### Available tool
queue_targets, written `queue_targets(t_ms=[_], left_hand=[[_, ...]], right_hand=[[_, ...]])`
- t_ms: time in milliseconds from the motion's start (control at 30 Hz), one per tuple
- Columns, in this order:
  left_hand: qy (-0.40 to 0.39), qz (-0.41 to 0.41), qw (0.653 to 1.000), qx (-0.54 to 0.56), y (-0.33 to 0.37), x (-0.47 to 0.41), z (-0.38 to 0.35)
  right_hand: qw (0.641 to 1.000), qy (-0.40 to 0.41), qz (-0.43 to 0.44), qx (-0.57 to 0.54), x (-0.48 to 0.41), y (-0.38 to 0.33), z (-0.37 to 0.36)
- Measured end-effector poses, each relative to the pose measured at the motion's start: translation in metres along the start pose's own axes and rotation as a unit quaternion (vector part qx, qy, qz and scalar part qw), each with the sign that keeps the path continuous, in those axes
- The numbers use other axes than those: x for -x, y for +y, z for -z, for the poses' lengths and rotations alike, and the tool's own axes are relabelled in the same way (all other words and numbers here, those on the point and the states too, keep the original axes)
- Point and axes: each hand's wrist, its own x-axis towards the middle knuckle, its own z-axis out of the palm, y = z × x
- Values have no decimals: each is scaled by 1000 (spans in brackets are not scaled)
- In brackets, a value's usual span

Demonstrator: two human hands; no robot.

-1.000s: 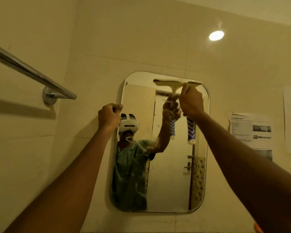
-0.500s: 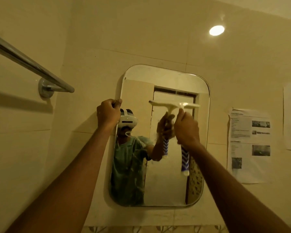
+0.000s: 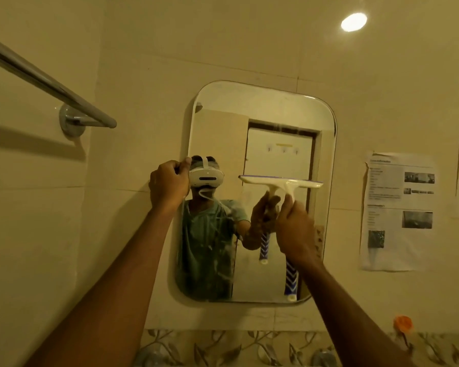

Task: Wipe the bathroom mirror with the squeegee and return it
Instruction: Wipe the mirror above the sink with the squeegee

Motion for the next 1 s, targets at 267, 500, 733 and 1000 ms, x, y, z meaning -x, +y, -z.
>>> queue_targets(t_ms=[267,500,733,1000], left_hand=[[-31,36,999,-5,-22,37,2],[-22,21,999,-30,-22,38,0],[-39,-5,998,-39,-31,37,2],[-52,-27,995,-85,-50,51,3]], right_hand=[[999,17,47,-2,-67,-47,13],[1000,-17,-3,-10,6,11,-6],[1000,-27,-7,0,37,24,-9],[999,22,0,28,4,1,-10]])
